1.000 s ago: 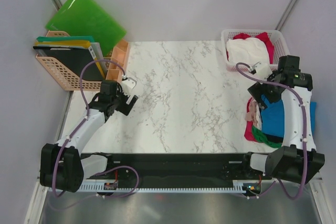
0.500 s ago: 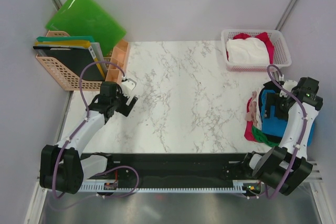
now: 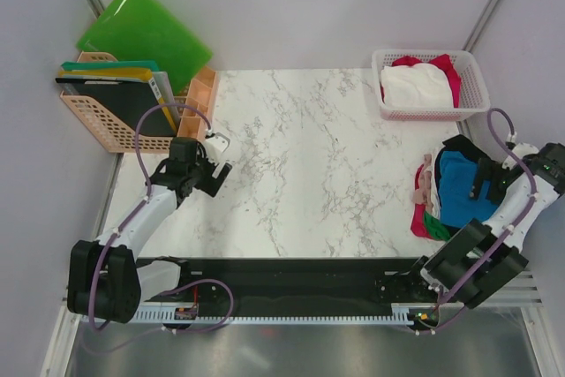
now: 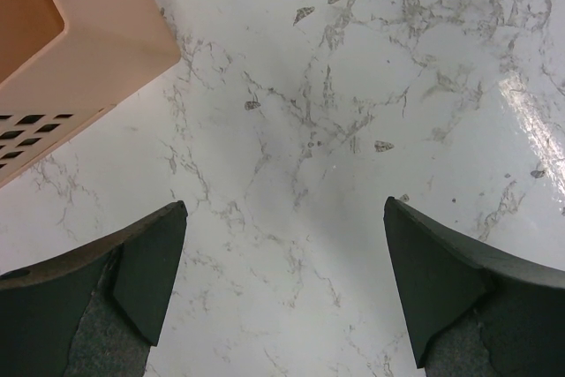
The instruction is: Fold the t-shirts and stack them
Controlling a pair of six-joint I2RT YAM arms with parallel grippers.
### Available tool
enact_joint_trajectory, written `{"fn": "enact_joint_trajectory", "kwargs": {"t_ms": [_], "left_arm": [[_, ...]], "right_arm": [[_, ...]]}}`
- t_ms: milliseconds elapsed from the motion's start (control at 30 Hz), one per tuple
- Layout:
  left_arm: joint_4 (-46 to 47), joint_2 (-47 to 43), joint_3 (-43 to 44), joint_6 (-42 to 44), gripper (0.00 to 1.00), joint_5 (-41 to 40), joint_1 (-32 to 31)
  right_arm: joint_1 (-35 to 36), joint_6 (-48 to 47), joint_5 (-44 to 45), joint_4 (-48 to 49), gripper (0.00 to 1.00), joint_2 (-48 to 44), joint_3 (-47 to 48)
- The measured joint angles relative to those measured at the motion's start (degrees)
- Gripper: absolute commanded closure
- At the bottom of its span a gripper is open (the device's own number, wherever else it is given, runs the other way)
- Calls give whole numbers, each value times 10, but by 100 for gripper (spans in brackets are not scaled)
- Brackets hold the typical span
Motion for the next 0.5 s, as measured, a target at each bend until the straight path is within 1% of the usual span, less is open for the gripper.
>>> {"fn": "enact_joint_trajectory", "kwargs": {"t_ms": [67,133,267,500], "left_arm": [[0,5,0,0,0,0,0],[0,13,1,0,0,0,0],[-1,30,14,0,0,0,0],[0,34,37,0,0,0,0]], "right_arm": [[-36,-17,-9,0,2,34,0],[-56,-31,-15,0,4,75,0],[-59,-51,-23,10,5,150,0],[-46,-64,2,1,7,229,35]]}}
